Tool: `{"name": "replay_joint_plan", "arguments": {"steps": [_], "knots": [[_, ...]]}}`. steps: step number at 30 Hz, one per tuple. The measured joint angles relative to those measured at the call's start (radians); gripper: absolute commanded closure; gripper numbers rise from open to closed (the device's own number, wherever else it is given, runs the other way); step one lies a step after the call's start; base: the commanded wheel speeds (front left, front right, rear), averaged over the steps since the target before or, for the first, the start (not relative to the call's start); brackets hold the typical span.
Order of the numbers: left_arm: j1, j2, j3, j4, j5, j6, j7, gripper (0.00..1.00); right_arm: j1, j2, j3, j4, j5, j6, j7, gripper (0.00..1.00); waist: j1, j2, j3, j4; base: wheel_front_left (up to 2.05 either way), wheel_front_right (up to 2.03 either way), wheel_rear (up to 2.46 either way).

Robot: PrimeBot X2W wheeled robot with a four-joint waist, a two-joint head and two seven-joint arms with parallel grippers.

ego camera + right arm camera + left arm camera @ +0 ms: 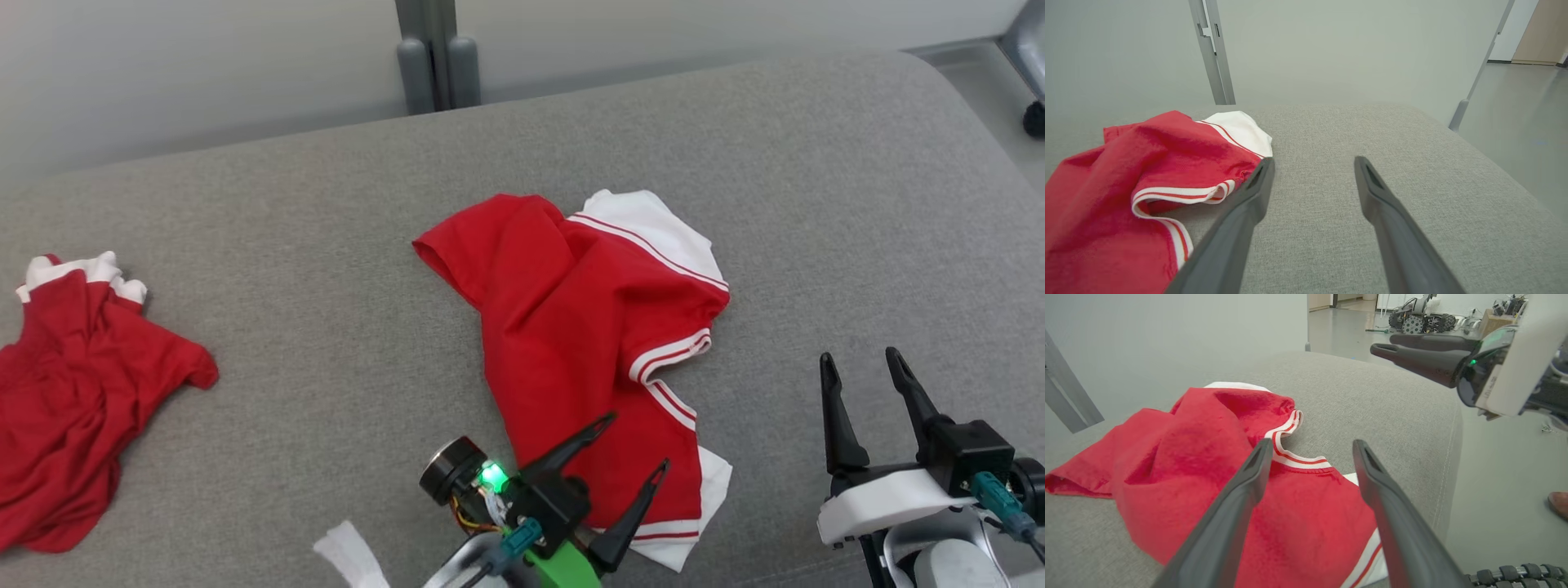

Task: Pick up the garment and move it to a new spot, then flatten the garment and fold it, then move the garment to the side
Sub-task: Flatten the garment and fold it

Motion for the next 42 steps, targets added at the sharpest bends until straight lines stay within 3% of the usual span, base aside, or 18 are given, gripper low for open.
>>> {"name": "replay_joint_plan", "arguments": {"steps": [8, 18, 21, 23, 24, 31, 36, 37, 39, 42], "knots": [[-0.168, 0.000, -0.187, 0.115, -0.126, 0.001, 0.122, 0.00, -0.059, 0.001, 0.009, -0.012, 0.018, 0.000, 0.000, 0.00, 0.0000, 0.0000, 0.120, -0.071, 0.00, 0.00, 0.00], [-0.340, 0.000, -0.344, 0.241, -0.139, 0.167, 0.187, 0.00, -0.091, 0.001, 0.037, -0.005, 0.047, 0.000, 0.000, 0.00, 0.0001, 0.0000, 0.215, -0.130, 0.00, 0.00, 0.00], [-0.370, -0.002, -0.378, 0.268, -0.149, 0.183, 0.198, 0.00, -0.099, 0.002, 0.040, -0.003, 0.050, 0.000, 0.000, 0.00, 0.0000, 0.0000, 0.219, -0.140, 0.00, 0.00, 0.00], [-0.386, -0.002, -0.392, 0.279, -0.162, 0.179, 0.197, 0.71, -0.101, 0.002, 0.040, -0.003, 0.050, 0.000, 0.000, 0.00, 0.0000, 0.0000, 0.215, -0.142, 0.00, 0.00, 0.00], [-0.390, -0.002, -0.392, 0.277, -0.179, 0.179, 0.178, 1.00, -0.101, 0.002, 0.040, -0.003, 0.050, 0.000, 0.000, 0.00, 0.0000, 0.0000, 0.212, -0.142, 0.00, 0.00, 0.00], [-0.475, 0.001, -0.368, 0.189, -0.315, 0.149, 0.084, 1.00, -0.095, 0.002, 0.043, 0.008, 0.052, 0.000, 0.000, 0.00, 0.0001, 0.0000, 0.173, -0.146, 0.00, 0.00, 0.00], [-0.558, 0.000, -0.377, 0.180, -0.387, 0.129, 0.148, 1.00, -0.080, 0.002, 0.059, 0.015, 0.070, 0.000, 0.000, 0.00, 0.0000, 0.0000, 0.128, -0.161, 0.00, 0.00, 0.00], [-0.556, 0.000, -0.388, 0.188, -0.395, 0.130, 0.174, 0.77, -0.079, 0.002, 0.061, 0.015, 0.071, 0.000, 0.000, 0.00, 0.0000, 0.0000, 0.123, -0.165, 0.00, 0.00, 0.00], [-0.542, -0.001, -0.409, 0.207, -0.406, 0.135, 0.226, 0.00, -0.077, 0.002, 0.062, 0.015, 0.076, 0.000, 0.000, 0.00, 0.0000, 0.0000, 0.114, -0.175, 0.00, 0.00, 0.00], [-0.471, 0.000, -0.446, 0.248, -0.394, 0.123, 0.324, 0.00, -0.067, 0.002, 0.049, 0.011, 0.077, 0.000, 0.000, 0.00, 0.0001, 0.0000, 0.116, -0.186, 0.00, 0.00, 0.00]]}}
